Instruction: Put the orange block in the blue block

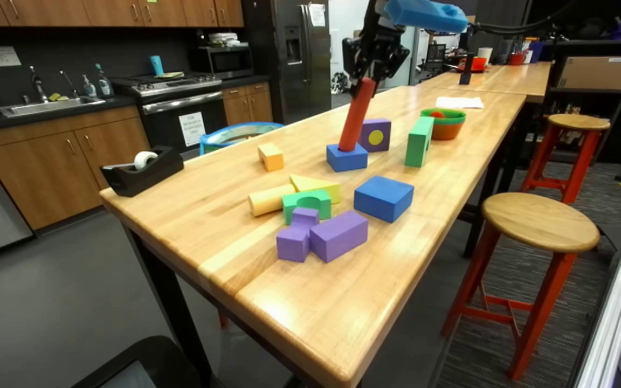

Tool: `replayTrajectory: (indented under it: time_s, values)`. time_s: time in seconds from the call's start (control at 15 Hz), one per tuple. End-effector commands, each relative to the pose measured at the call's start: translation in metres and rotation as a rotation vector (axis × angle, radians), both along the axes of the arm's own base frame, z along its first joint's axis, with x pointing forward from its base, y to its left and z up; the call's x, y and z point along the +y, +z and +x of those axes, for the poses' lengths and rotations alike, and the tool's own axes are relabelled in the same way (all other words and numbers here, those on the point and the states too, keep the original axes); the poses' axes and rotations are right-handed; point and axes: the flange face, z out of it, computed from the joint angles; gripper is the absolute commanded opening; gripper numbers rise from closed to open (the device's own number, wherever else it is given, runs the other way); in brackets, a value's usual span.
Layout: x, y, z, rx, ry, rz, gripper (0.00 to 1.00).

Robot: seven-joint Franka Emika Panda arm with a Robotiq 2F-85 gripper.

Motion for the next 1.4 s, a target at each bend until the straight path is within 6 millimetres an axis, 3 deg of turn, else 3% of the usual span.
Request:
replayTrajectory:
  time_s: [0.0, 0.4, 0.87, 1.07, 1.33]
  values:
    - [0.023, -0.01, -0.006, 0.03, 0.025, -0.034, 0.15]
    - [0.038, -0.012, -0.026, 0.084, 0.042, -0.173, 0.15]
    - [0.063, 0.0, -0.058, 0.342, 0.109, -0.251, 0.15]
    - [0.071, 0.004, -0.06, 0.371, 0.119, -0.297, 0.15]
    - [0.07, -0.009, -0.058, 0.366, 0.122, -0.282, 0.15]
